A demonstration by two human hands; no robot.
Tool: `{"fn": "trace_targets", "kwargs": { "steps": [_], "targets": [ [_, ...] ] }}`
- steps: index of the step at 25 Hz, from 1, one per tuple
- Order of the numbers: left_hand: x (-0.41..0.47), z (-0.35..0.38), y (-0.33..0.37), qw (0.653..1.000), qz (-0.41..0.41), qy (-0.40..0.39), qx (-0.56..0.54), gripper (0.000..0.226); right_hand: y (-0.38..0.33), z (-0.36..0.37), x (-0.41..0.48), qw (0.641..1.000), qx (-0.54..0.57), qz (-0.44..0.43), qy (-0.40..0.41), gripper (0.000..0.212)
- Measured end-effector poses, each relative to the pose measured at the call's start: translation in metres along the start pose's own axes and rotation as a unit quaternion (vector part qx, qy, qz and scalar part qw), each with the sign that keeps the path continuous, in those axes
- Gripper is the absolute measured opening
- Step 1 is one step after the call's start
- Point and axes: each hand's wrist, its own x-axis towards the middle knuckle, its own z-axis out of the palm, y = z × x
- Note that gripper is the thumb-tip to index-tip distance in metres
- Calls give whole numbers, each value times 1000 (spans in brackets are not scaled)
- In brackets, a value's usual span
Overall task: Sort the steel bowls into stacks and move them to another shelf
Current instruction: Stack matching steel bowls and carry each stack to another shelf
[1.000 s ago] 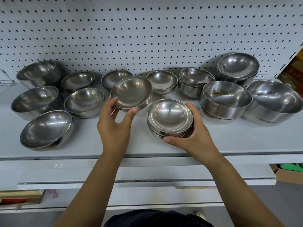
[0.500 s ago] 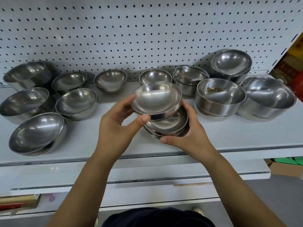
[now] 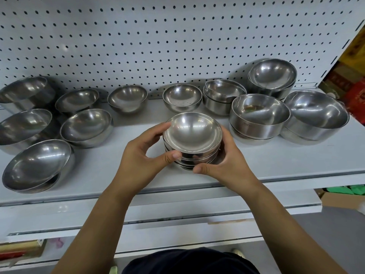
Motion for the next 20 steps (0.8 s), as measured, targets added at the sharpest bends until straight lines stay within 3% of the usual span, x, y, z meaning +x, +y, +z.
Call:
{"fn": "trace_targets", "kwargs": {
  "steps": [6, 14, 18, 20],
  "targets": [
    [-6, 6, -9, 996, -40, 3, -83, 93, 1, -1, 7, 1000, 12, 3, -15, 122],
    [21, 33, -6, 985, -57, 88, -138, 58, -21, -2, 32, 995, -55, 24, -83, 117],
    [31, 50, -13, 983, -39, 130, -122, 82, -42, -26, 27, 986, -110, 55, -113, 144],
    [31, 55, -14, 983, -35, 153, -97, 94, -63, -54, 18, 987, -91, 73, -108, 129]
  ]
}}
